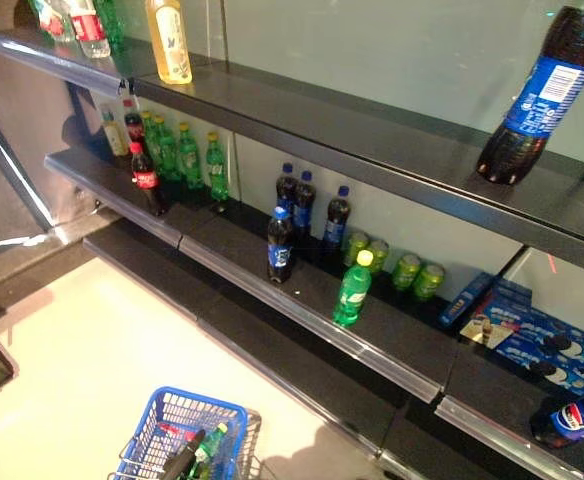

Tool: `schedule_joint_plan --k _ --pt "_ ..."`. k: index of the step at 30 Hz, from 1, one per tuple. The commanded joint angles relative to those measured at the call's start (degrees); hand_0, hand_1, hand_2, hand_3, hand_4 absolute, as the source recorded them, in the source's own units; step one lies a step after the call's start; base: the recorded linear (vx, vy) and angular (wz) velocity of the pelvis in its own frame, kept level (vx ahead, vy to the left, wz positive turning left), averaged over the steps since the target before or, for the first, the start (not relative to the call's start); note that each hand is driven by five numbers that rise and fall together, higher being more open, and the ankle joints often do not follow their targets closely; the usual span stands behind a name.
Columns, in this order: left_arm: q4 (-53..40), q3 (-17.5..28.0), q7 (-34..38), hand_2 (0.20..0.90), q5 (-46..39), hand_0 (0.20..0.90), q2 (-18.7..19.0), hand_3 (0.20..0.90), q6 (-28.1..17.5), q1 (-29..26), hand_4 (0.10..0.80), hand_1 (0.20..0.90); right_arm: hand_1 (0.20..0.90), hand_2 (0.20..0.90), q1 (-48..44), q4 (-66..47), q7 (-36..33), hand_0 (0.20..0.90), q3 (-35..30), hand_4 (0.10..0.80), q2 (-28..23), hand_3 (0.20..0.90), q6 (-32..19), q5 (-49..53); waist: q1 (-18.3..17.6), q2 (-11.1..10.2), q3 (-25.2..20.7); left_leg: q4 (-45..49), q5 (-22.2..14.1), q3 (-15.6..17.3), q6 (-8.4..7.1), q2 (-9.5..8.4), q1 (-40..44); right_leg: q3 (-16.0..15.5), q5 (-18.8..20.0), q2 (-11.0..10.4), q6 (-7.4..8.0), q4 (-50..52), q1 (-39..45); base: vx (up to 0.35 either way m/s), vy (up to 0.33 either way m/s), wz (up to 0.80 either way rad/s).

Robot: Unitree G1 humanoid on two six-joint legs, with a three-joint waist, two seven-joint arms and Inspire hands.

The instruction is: Pick up the drink and place into the basket.

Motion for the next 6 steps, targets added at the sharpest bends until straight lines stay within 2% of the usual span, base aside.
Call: schedule_joint_plan --k 1,4,6 --pt "-0.17 -1.24 -2.14 0.3 4.35 0.3 0.09 0.2 -3.45 -2.25 0.1 0.3 0.9 0.9 -2.69 2.67 -8.48 0.9 -0.82 0.8 -1.16 0.9 -4.71 -8.25 0.26 1.71 2.25 0.76 -2.22 1.53 0.3 2.56 3.47 -2.26 8.25 -4.49 1.66 -0.1 -4.02 -0.028 -0.005 -0.2" --pt "-0.31 -1.78 -1.54 0.3 3.22 0.3 -0.53 0.2 -3.7 -2.69 0.1 0.3 0.9 0.9 -2.66 3.47 -11.33 0.9 -0.84 0.8 -0.96 0.9 -2.9 -8.75 -0.13 1.94 2.3 0.79 -2.41 1.72 0.31 2.64 3.7 -1.96 8.11 -4.37 1.53 -0.1 -3.92 -0.023 -0.003 -0.25" --pt "-0.57 -2.04 -1.03 0.3 2.86 0.3 -0.82 0.2 -3.94 -2.96 0.1 0.3 0.9 0.9 -2.73 3.62 -11.91 0.9 -0.81 0.8 -0.87 0.9 -2.89 -8.86 -0.25 2.08 2.44 0.72 -2.52 1.71 0.31 2.68 3.89 -1.97 8.03 -4.33 1.45 -0.1 -3.82 -0.013 -0.001 -0.03"
